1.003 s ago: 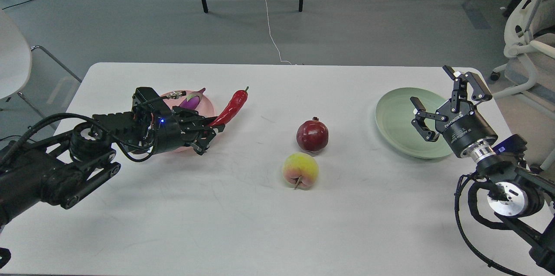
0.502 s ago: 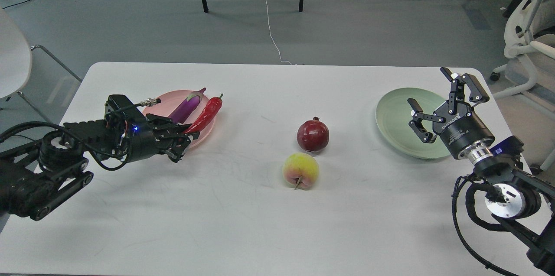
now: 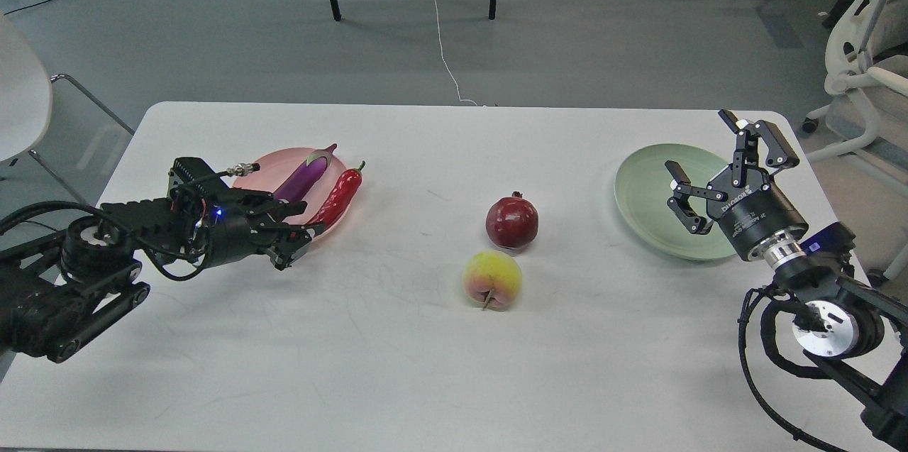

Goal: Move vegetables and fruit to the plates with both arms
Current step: 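Raise the left gripper and reach the right gripper toward the peach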

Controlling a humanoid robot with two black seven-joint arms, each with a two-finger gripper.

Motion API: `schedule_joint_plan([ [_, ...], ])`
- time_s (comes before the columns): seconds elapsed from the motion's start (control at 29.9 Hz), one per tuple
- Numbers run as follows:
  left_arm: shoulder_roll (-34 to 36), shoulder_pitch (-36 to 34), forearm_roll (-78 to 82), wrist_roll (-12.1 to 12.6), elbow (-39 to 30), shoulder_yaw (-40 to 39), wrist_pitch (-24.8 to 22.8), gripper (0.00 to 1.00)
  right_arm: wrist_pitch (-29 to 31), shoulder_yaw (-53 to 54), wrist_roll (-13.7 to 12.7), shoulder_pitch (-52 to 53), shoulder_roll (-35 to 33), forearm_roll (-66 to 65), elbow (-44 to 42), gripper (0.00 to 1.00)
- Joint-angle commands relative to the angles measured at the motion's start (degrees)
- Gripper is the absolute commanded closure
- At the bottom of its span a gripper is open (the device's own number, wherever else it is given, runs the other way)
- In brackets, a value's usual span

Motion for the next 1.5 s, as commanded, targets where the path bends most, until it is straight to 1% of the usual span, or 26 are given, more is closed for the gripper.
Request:
schedule_joint_plan([
  [0.0,0.1,-0.2,0.0,0.0,0.0,-0.2,0.0,0.27,0.0,0.0,0.0,0.0,0.0,0.0,0.1,0.01],
  [0.03,0.1,-0.3,0.0,0.0,-0.1,-0.2,0.0,0.21,0.0,0.0,0.0,0.0,0.0,0.0,0.1,0.01],
  [0.13,-0.1,-0.8,0.0,0.0,-0.2,-0.3,0.0,0.14,0.0,0.0,0.0,-0.1,-0.1,0.0,0.1,0.01],
  [0.17,-0.1,-1.1,0.0,0.0,-0.6,-0.4,0.0,0.1,0.0,0.0,0.0,-0.1,-0.1,0.0,0.1,0.01],
  [0.2,-0.2,-1.4,0.0,0.0,-0.8,-0.4,0.1,0.01,0.0,0.0,0.0,-0.1,-0.2,0.0,0.1,0.01],
  [0.3,-0.6,-3.1,0.0,0.0,-2.8,-1.4,0.6,0.01,0.0,0.0,0.0,0.0,-0.3,0.0,0.1,0.01],
  [0.4,-1.9,-3.2,0.0,0.0,-6.0,-2.9,1.6,0.01,0.0,-0.2,0.0,0.1,-0.4,-0.2,0.0,0.01],
  [0.47,-3.8,-3.1,0.0,0.0,-7.4,-3.0,3.4,0.01,0.0,-0.4,0.0,0.7,-0.5,-0.4,-0.1,0.01],
  [0.54,-5.7,-2.9,-2.4,0.0,-7.5,-2.9,6.6,0.01,0.1,-0.5,0.0,1.3,-0.7,-1.3,-0.2,0.01],
  [0.67,-10.7,-2.0,-33.3,0.0,-7.4,-2.1,17.9,0.01,0.2,-2.5,0.0,6.8,-3.8,-9.6,-0.8,0.01],
  [0.7,-11.6,-1.8,-41.2,0.0,-7.2,-2.0,19.7,0.01,0.2,-4.1,0.0,8.6,-4.6,-11.9,-0.9,0.01],
  [0.77,-12.8,-1.6,-54.2,0.0,-7.2,-2.0,21.2,0.01,0.4,-8.1,0.0,12.9,-5.4,-15.5,-1.0,0.01],
  [0.84,-13.5,-1.2,-65.2,0.0,-7.2,-3.0,21.3,0.01,0.4,-13.3,0.0,18.2,-6.0,-18.8,-1.1,0.01],
  [0.94,-13.4,-1.1,-78.1,0.0,-7.2,-5.4,20.6,0.01,0.4,-21.5,0.0,26.8,-6.8,-24.3,-1.0,0.01],
  [1.0,-13.5,-0.3,-82.8,0.0,-7.2,-9.3,19.9,0.01,0.4,-27.3,0.0,32.5,-6.9,-28.5,-0.9,0.01],
  [1.04,-13.7,0.7,-84.2,0.0,-7.2,-11.8,18.6,0.01,0.5,-30.5,0.0,35.7,-6.9,-31.1,-0.8,0.01],
  [1.07,-14.0,2.0,-84.8,0.0,-7.4,-14.4,16.6,0.01,0.6,-33.9,0.0,38.7,-6.8,-33.7,-0.7,0.01],
  [1.1,-14.0,3.3,-84.8,0.6,-7.5,-16.6,14.1,0.01,0.7,-37.1,0.0,41.4,-6.6,-36.2,-0.6,0.01],
  [1.2,-13.3,5.7,-85.5,3.6,-7.4,-21.3,3.6,0.01,0.9,-48.3,0.0,50.3,-5.3,-44.8,-0.4,0.01],
  [1.27,-13.0,6.8,-87.0,5.0,-7.4,-22.8,-0.9,0.01,0.9,-55.2,0.0,55.3,-2.5,-50.0,-0.4,0.01],
  [1.34,-12.8,7.7,-89.4,5.7,-7.4,-23.4,-2.9,0.01,0.9,-62.3,0.0,60.0,1.4,-56.3,-0.5,0.01],
  [1.47,-13.5,8.0,-91.5,5.9,-7.5,-23.5,-3.7,0.01,0.9,-71.2,0.0,65.2,7.7,-63.8,-1.2,0.01],
])
